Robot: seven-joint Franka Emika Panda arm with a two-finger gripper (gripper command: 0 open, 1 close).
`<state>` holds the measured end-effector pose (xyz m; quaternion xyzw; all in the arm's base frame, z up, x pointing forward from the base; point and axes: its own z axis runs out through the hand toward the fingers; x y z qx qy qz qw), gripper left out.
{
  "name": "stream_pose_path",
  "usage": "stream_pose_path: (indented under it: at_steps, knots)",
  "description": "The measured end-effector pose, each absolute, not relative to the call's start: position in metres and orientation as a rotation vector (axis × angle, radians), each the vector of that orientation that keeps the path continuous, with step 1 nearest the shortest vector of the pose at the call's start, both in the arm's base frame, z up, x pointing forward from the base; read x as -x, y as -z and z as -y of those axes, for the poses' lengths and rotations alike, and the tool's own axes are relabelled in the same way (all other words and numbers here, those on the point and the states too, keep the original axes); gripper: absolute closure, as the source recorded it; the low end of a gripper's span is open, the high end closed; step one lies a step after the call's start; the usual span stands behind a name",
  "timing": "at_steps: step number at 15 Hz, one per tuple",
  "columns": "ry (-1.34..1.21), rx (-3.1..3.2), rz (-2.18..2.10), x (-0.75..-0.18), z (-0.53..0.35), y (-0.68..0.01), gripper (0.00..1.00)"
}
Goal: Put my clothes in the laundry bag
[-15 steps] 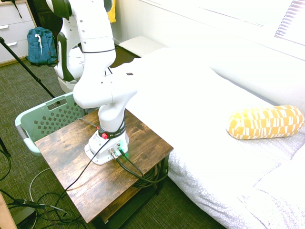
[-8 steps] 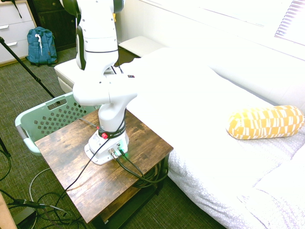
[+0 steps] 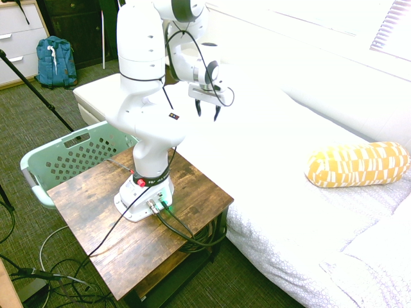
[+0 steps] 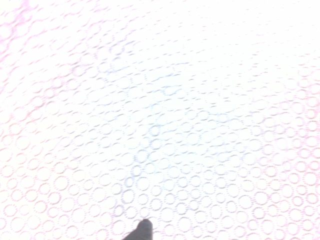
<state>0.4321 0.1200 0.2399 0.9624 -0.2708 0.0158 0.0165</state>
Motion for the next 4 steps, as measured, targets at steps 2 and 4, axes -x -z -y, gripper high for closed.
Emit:
stream_pose_path:
  at_steps: [2, 4]
  knots:
    - [-0.009, -2.999, 0.945, -0.445, -0.075, -0.243, 0.00]
    - [0.053, -3.002, 1.009, -0.450, -0.037, -0.243, 0.00]
